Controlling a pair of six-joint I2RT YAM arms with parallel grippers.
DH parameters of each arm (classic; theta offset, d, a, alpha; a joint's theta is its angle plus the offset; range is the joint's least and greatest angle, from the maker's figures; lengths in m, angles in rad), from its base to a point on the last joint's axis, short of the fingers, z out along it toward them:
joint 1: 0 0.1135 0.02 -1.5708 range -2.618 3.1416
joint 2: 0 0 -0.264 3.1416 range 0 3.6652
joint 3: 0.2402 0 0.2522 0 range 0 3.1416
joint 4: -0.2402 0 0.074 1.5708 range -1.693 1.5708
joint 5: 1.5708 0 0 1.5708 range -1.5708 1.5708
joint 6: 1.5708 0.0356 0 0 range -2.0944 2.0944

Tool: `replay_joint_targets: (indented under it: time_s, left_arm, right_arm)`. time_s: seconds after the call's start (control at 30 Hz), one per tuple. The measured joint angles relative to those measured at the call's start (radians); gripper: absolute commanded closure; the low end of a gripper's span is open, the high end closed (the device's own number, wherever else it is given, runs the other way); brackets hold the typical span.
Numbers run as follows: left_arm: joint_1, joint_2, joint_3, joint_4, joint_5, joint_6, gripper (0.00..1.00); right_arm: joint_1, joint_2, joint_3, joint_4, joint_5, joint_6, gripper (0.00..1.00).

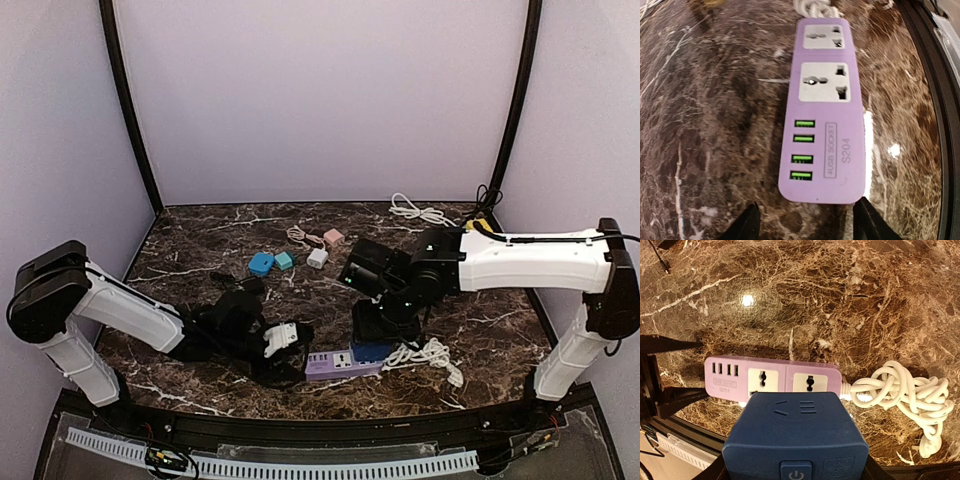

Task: Insert the plug
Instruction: Insert the plug into the socket.

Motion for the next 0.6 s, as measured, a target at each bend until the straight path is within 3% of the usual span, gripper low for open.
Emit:
replay_joint_targets:
  time_s: [0.1,0.37,0.6]
  left_arm:
    - [0.044,0.002,0.058,-0.031,0.008,0.010,0.33]
    - [0.035,0.073,0.101,-0.021,0.106,0.002,0.29]
    - [0.016,0.116,0.101,0.002,0.123,0.017,0.58]
  right_arm:
    - [0.000,-0.029,-0.011,-0.003,0.016,0.013,1.00]
    - [0.000,-0.067,-0.037,-0.019,0.032,0.045,1.00]
    - [0.000,-0.067,-0.045,-0.029,0.038,0.048,1.00]
